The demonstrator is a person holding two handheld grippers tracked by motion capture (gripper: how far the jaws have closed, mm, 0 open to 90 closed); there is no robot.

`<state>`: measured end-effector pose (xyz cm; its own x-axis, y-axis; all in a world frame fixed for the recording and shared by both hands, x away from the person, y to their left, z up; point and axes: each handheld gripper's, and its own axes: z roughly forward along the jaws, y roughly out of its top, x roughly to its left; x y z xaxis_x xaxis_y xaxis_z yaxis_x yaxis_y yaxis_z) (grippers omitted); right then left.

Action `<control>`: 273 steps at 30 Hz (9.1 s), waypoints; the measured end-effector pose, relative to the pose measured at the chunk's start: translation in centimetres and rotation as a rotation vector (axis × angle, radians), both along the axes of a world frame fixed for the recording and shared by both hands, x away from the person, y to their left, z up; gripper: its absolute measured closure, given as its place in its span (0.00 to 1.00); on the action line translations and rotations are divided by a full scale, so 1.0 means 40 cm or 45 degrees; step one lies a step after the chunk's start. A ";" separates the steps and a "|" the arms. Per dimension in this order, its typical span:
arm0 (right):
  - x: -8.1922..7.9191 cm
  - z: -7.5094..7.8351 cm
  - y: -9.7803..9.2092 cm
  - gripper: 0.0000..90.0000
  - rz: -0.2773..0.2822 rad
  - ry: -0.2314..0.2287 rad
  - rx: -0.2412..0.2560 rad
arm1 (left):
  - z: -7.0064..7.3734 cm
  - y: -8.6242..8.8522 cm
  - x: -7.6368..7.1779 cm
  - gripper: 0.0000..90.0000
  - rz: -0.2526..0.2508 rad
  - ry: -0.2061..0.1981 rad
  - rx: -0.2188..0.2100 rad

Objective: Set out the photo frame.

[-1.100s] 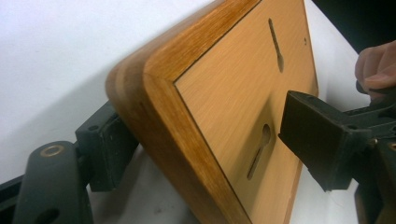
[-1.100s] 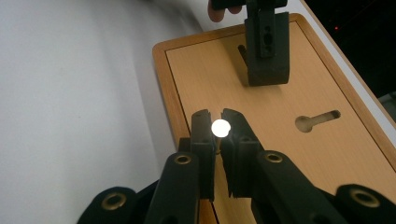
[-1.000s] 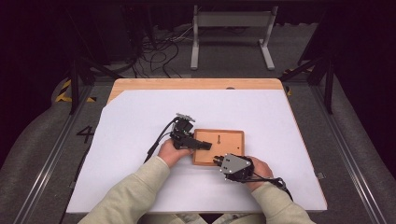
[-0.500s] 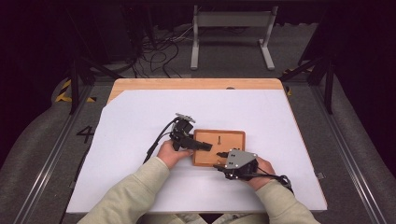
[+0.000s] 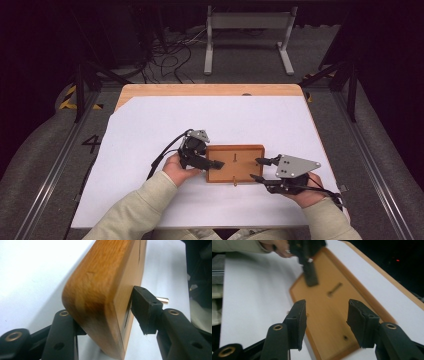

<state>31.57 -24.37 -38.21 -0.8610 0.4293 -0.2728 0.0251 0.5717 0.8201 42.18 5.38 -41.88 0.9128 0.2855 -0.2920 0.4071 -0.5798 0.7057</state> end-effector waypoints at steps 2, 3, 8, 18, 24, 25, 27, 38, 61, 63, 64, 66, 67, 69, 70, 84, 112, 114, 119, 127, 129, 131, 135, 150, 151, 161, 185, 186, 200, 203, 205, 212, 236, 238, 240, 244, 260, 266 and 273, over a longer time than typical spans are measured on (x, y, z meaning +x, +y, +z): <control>0.001 0.004 -0.027 0.55 -0.054 0.004 0.016 | 0.004 0.000 -0.016 0.61 -0.009 -0.028 0.012; 0.003 0.005 -0.041 0.55 -0.085 0.008 0.020 | 0.008 0.001 -0.025 0.61 -0.024 -0.057 0.026; 0.012 0.004 -0.097 0.55 -0.198 0.027 0.061 | 0.017 -0.001 -0.064 0.66 -0.059 -0.137 0.064; 0.025 -0.011 -0.120 0.52 -0.223 0.052 0.065 | 0.021 0.004 -0.114 0.64 -0.139 -0.133 0.087; 0.019 -0.013 -0.132 0.50 -0.180 0.087 0.080 | 0.013 0.011 -0.118 0.61 -0.156 -0.088 0.092; 0.018 -0.015 -0.137 0.50 -0.182 0.099 0.081 | 0.012 0.011 -0.119 0.61 -0.156 -0.088 0.089; 0.017 -0.021 -0.149 0.50 -0.196 0.114 0.078 | 0.011 0.013 -0.121 0.61 -0.159 -0.083 0.081; 0.017 -0.043 -0.174 0.47 -0.267 0.163 0.067 | 0.000 0.010 -0.139 0.53 -0.231 -0.043 0.089; 0.015 -0.079 -0.162 0.47 -0.268 0.236 0.021 | 0.038 0.088 -0.176 0.31 -0.216 -0.118 -0.042; 0.015 -0.082 -0.160 0.54 -0.268 0.259 0.005 | 0.053 0.112 -0.178 0.32 -0.200 -0.129 -0.090; 0.015 -0.085 -0.157 0.58 -0.261 0.275 -0.011 | 0.058 0.121 -0.178 0.33 -0.190 -0.135 -0.105; 0.013 -0.091 -0.151 0.69 -0.246 0.307 -0.045 | 0.071 0.147 -0.175 0.35 -0.165 -0.146 -0.158; 0.011 -0.094 -0.147 0.73 -0.235 0.315 -0.061 | 0.076 0.156 -0.173 0.36 -0.152 -0.148 -0.191; 0.008 -0.098 -0.139 0.84 -0.207 0.327 -0.091 | 0.084 0.173 -0.169 0.38 -0.112 -0.162 -0.228; 0.005 -0.100 -0.135 0.87 -0.188 0.332 -0.103 | 0.085 0.178 -0.166 0.39 -0.097 -0.163 -0.241; 0.015 -0.138 -0.081 1.00 -0.083 0.418 -0.142 | 0.060 0.230 -0.109 0.39 0.249 -0.165 -0.175; 0.202 -0.169 0.026 1.00 -0.316 0.537 0.048 | 0.031 0.233 -0.102 0.37 0.263 -0.137 -0.110; 0.218 -0.171 0.035 1.00 -0.317 0.547 0.071 | 0.030 0.232 -0.103 0.37 0.252 -0.141 -0.103; 0.255 -0.176 0.068 1.00 -0.324 0.564 0.091 | 0.024 0.226 -0.105 0.38 0.246 -0.127 -0.074; 0.289 -0.186 0.105 1.00 -0.334 0.559 0.102 | 0.009 0.212 -0.099 0.51 0.199 -0.057 -0.038; 0.285 -0.181 0.099 1.00 -0.367 0.536 0.067 | 0.006 0.204 -0.101 0.56 0.172 -0.042 -0.025; 0.282 -0.176 0.093 1.00 -0.381 0.523 0.054 | 0.005 0.198 -0.105 0.60 0.149 -0.041 -0.011; 0.254 -0.145 0.046 1.00 -0.414 0.475 0.061 | 0.006 0.180 -0.114 0.80 0.078 -0.041 -0.007; 0.155 -0.080 -0.085 1.00 -0.492 0.386 0.128 | -0.032 0.062 -0.152 1.00 -0.170 -0.067 0.194; 0.151 -0.079 -0.090 1.00 -0.493 0.385 0.130 | -0.032 0.062 -0.152 1.00 -0.170 -0.067 0.194; 0.126 -0.085 -0.125 1.00 -0.516 0.400 0.144 | -0.066 0.019 -0.164 1.00 -0.214 -0.054 0.327; 0.075 -0.066 -0.151 0.99 -0.519 0.371 0.166 | -0.075 -0.101 -0.163 0.99 -0.291 0.012 0.271; 0.075 -0.066 -0.151 0.99 -0.519 0.371 0.166 | -0.075 -0.101 -0.163 0.99 -0.291 0.012 0.271; 0.028 -0.061 -0.155 0.98 -0.482 0.358 0.141 | -0.070 -0.213 -0.170 1.00 -0.266 -0.048 0.286; 0.025 -0.061 -0.157 0.98 -0.488 0.355 0.143 | -0.070 -0.226 -0.167 1.00 -0.242 -0.053 0.283; 0.024 -0.058 -0.158 0.97 -0.488 0.350 0.144 | -0.071 -0.232 -0.165 0.99 -0.221 -0.048 0.272; 0.025 -0.053 -0.159 0.92 -0.485 0.335 0.156 | -0.071 -0.238 -0.162 0.99 -0.192 -0.051 0.263; -0.058 -0.111 -0.033 1.00 -0.086 0.435 0.028 | 0.033 0.032 -0.133 0.95 -0.009 -0.056 0.052; -0.057 -0.120 -0.023 1.00 -0.080 0.444 0.023 | 0.035 0.051 -0.128 0.93 0.019 -0.065 0.048; -0.058 -0.131 -0.007 1.00 -0.072 0.438 0.000 | 0.033 0.074 -0.121 0.92 0.053 -0.076 0.044; -0.059 -0.148 0.016 1.00 -0.051 0.427 -0.042 | 0.030 0.101 -0.110 0.91 0.089 -0.068 0.030; -0.024 -0.177 -0.003 1.00 -0.156 0.374 -0.113 | 0.025 0.126 -0.100 0.90 0.133 -0.057 0.016; 0.005 -0.179 -0.031 1.00 -0.209 0.358 -0.092 | 0.022 0.131 -0.101 0.90 0.147 -0.055 0.024; 0.020 -0.178 -0.044 1.00 -0.251 0.348 -0.089 | 0.018 0.141 -0.105 0.89 0.163 -0.052 0.031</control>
<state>32.37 -26.14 -45.34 -0.8084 0.5834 -0.0781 0.3545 0.5885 0.7267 37.99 11.02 -41.14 0.8794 0.4068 -0.2473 0.4502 -0.5420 0.7096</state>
